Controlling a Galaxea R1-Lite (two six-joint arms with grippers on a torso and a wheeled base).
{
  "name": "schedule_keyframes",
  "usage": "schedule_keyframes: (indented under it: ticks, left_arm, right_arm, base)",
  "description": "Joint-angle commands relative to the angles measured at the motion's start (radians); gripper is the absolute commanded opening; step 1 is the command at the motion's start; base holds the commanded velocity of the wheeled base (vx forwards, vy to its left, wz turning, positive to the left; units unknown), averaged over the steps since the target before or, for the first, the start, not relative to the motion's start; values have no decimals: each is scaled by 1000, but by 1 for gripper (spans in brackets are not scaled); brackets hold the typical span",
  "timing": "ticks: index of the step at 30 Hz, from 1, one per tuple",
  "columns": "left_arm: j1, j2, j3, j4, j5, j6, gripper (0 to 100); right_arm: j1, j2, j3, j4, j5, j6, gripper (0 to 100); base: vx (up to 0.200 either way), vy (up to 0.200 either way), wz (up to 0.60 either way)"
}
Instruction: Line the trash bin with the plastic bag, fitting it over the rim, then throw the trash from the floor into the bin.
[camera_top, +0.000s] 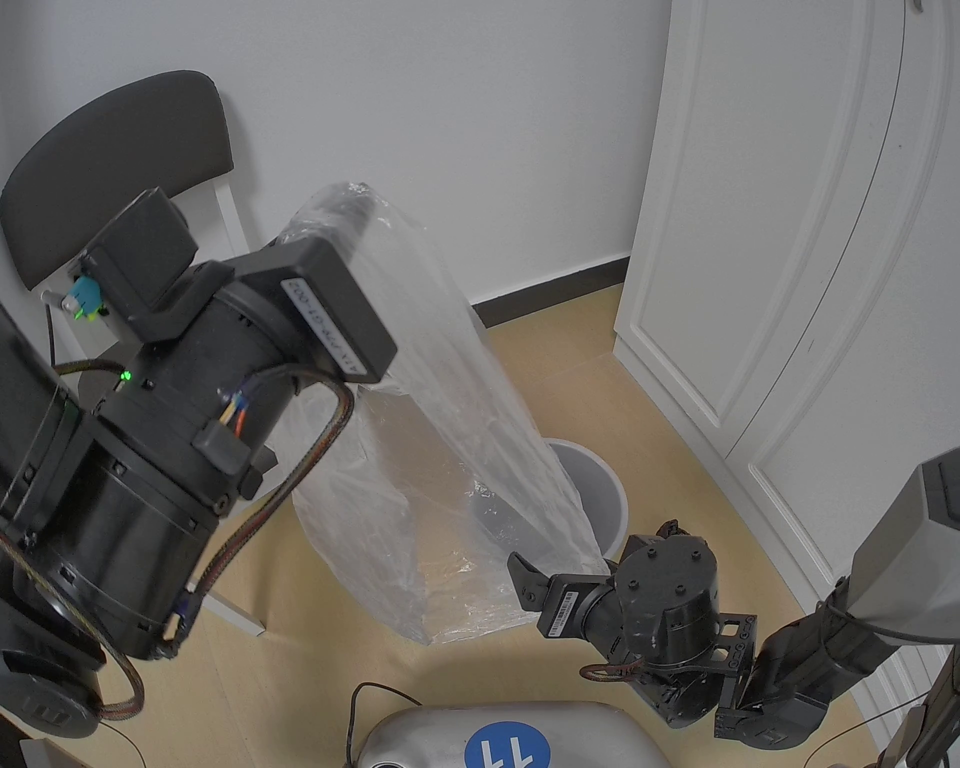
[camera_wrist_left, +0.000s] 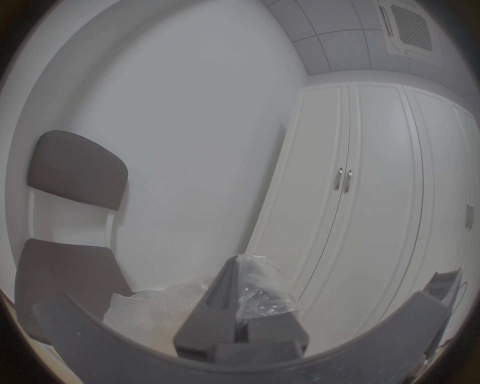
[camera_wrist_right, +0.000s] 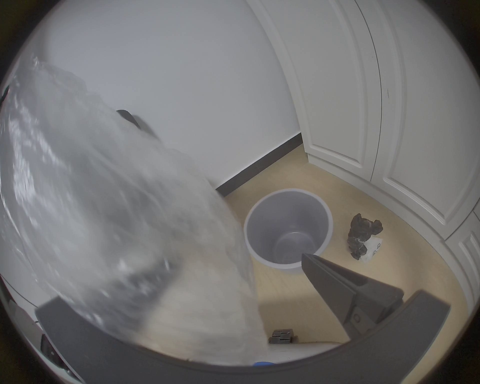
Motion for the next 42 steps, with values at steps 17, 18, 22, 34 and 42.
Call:
schedule_keyframes:
  ticks: [17, 18, 22, 34, 42]
  left_arm:
    - [0, 3, 0, 0, 1, 0, 0]
    - [0, 3, 0, 0, 1, 0, 0]
    - [0, 3, 0, 0, 1, 0, 0]
    - [2, 10, 3, 0, 1, -2, 0]
    - [72, 0, 29, 29, -6, 5, 0]
  right_arm:
    - [9, 29, 11, -3, -2, -7, 100]
    - [9, 29, 11, -5, -2, -7, 100]
    - [9, 28, 11, -5, -3, -8, 0]
    - [-2, -27, 18, -1, -5, -22, 0]
    - [-72, -153, 38, -1, -3, -143, 0]
  base:
    - [0, 0, 0]
    - [0, 0, 0]
    - [0, 0, 0]
    - [0, 0, 0]
    - [0, 0, 0]
